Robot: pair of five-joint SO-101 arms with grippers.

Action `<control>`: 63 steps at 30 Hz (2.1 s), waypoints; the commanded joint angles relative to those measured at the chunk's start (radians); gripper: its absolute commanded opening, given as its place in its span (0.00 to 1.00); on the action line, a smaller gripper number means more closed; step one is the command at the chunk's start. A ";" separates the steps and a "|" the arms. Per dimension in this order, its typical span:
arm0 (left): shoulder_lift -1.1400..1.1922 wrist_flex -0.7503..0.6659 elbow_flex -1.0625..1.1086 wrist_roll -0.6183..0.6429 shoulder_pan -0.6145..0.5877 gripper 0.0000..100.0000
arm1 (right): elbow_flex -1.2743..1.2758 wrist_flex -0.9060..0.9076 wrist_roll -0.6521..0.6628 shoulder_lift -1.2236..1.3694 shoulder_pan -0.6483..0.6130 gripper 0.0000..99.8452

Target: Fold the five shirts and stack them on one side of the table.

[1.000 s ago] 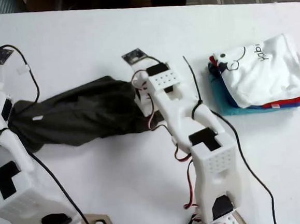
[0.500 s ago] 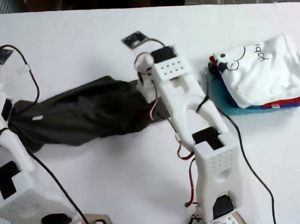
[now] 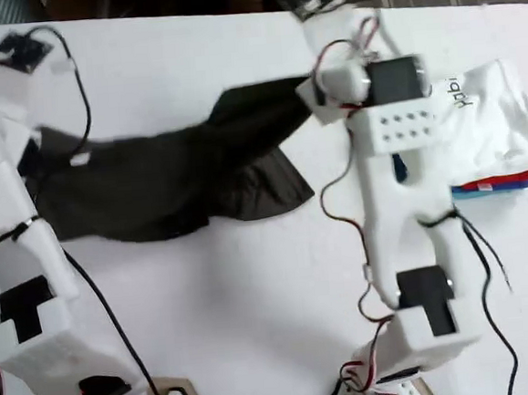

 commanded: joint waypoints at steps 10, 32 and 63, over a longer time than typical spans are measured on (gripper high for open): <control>-0.018 0.020 -0.131 0.003 0.026 0.13 | -0.195 0.008 0.025 -0.096 0.047 0.02; -0.012 -0.189 0.361 0.120 0.319 0.18 | -0.103 0.150 0.028 -0.093 0.054 0.02; 0.130 -0.859 0.688 -0.305 0.273 0.18 | -0.083 0.177 0.018 -0.101 0.050 0.02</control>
